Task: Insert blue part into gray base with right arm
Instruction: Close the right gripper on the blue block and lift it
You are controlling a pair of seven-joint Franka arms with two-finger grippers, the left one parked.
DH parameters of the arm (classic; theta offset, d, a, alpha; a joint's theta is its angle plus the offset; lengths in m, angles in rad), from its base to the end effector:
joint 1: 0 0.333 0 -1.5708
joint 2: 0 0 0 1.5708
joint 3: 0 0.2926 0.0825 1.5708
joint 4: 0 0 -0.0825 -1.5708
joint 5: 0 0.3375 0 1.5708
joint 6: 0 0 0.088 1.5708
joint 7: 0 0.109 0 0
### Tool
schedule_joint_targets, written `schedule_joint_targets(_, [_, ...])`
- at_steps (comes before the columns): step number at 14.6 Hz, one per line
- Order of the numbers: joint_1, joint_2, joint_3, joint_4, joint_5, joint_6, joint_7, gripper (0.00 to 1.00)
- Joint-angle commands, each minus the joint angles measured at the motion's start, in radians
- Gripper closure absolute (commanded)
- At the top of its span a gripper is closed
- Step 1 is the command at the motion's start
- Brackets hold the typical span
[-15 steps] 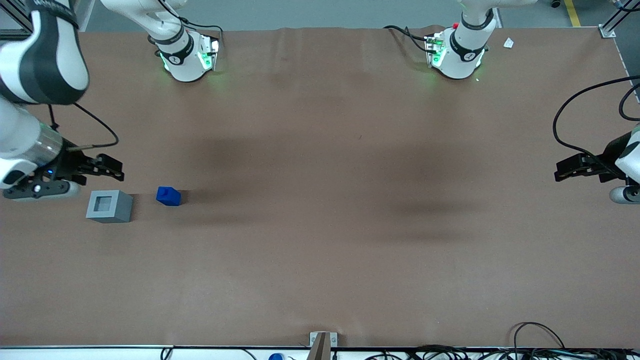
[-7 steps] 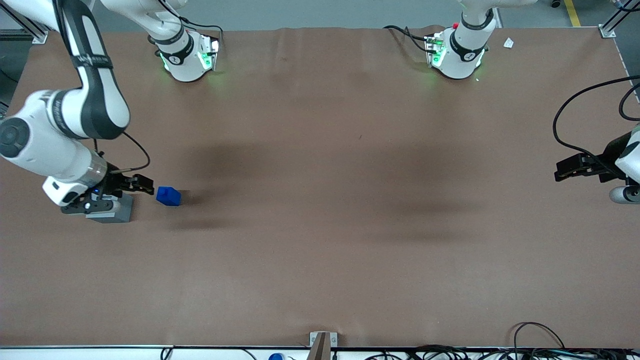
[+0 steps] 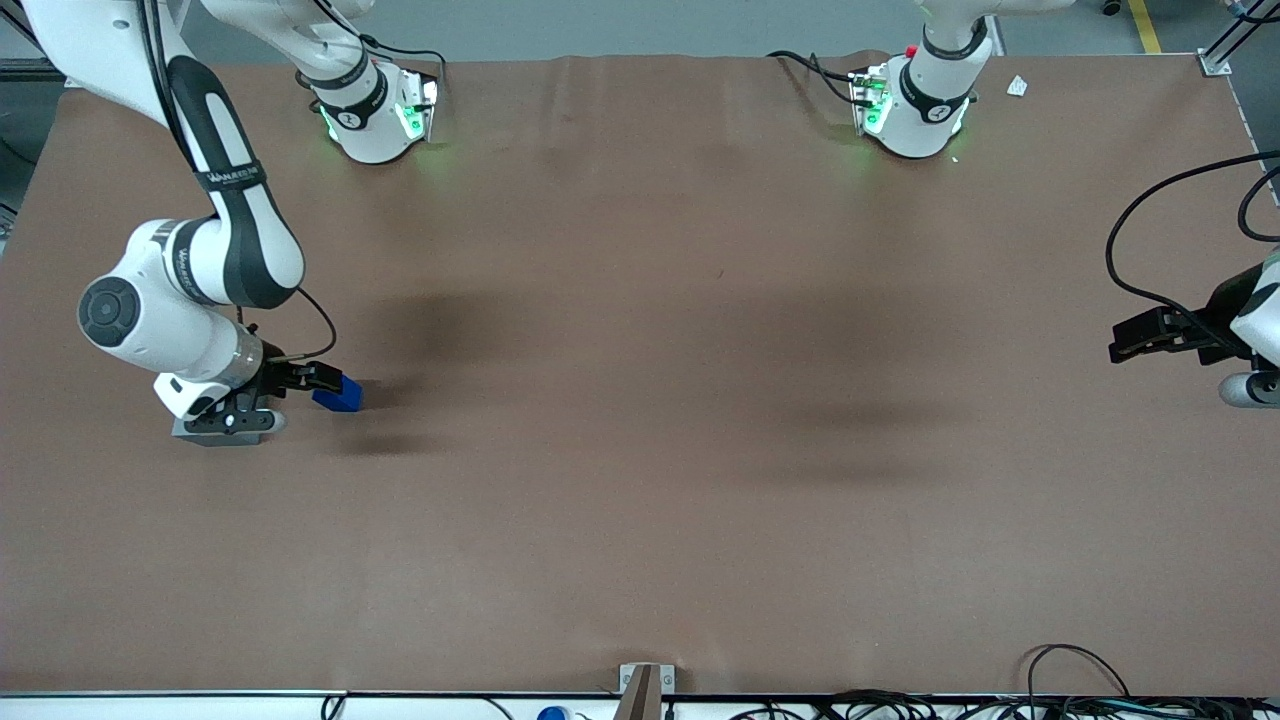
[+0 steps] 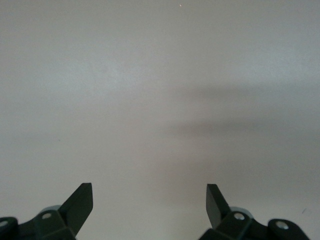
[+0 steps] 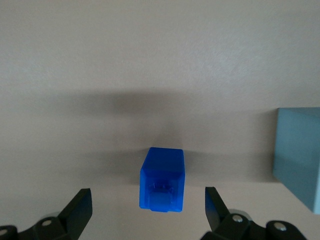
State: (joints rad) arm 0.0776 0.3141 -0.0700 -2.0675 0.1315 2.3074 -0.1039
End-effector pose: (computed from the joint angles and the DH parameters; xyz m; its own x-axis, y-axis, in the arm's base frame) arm 0.5410 0.0077 0.2832 0.9974 0.0247 -0.0679 0.0195 -0.9969 -0.0764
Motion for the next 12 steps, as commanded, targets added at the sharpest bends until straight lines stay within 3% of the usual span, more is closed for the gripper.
schedule_joint_targets(1, [0.013,0.017,0.003,-0.013,0.023,0.024,-0.005,0.03])
schedule_joint_targets(9, [0.007,0.06,0.001,-0.029,0.016,0.024,-0.013,0.06])
schedule_joint_targets(12, [0.004,0.066,0.001,-0.033,0.016,0.024,-0.013,0.13])
